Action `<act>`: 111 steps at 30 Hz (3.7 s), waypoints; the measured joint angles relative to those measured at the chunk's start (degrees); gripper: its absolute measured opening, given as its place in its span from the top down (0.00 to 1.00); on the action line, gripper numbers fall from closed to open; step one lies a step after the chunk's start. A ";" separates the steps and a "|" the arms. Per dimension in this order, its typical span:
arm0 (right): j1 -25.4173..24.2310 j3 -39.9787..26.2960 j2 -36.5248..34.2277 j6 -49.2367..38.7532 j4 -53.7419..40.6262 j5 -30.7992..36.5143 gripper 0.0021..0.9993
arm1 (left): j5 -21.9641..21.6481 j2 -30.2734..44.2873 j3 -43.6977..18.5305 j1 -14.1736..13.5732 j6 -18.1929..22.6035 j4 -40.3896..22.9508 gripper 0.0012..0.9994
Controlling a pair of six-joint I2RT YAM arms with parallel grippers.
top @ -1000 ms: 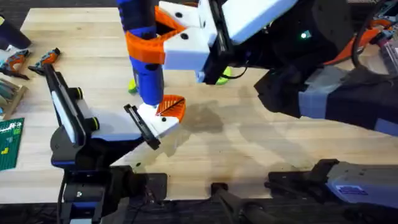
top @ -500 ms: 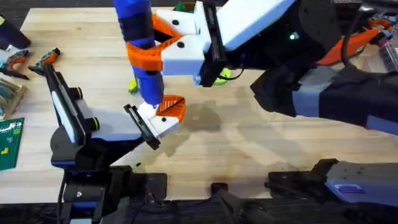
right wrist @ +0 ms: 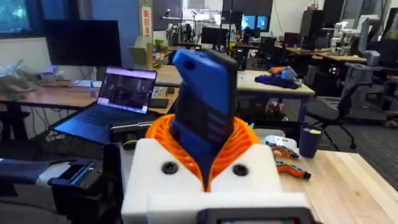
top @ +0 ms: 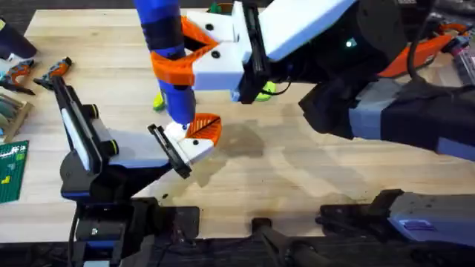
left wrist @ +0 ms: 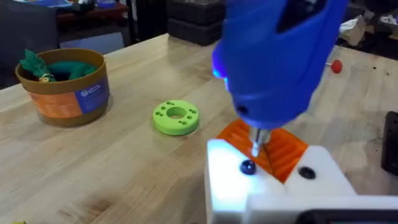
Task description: Pick up the gripper from the table and insert it into the empty holder that is missing its gripper. Then pick up a screw, insert it into the mounting hole, and use the screwdriver to tighten it. Finally, clean up the table by picking up the vegetable and placing it into the bucket.
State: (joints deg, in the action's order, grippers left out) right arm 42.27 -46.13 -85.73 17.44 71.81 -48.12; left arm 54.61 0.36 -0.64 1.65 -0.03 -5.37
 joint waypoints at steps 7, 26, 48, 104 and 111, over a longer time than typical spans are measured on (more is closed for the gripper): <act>0.80 0.00 0.00 -1.35 -0.02 -0.03 0.98 | 0.00 0.00 0.00 0.00 0.00 0.00 1.00; 0.80 0.00 -0.01 -2.56 -1.20 -0.04 0.98 | 0.00 0.00 0.00 0.00 0.00 0.00 1.00; 1.05 0.00 0.00 -3.37 -1.20 -0.02 0.98 | 0.00 0.00 0.00 0.00 0.00 0.00 1.00; -0.87 -16.60 -0.09 -4.13 -15.78 -3.00 0.98 | 0.42 0.00 0.00 0.00 0.22 -0.02 1.00; -4.40 -28.22 -0.11 -16.18 -62.09 -2.32 0.98 | 0.26 0.00 0.00 0.00 0.23 -0.01 1.00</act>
State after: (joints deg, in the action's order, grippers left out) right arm 37.87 -74.35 -85.84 1.26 9.72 -50.44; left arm 54.87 0.36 -0.64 1.65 0.20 -5.38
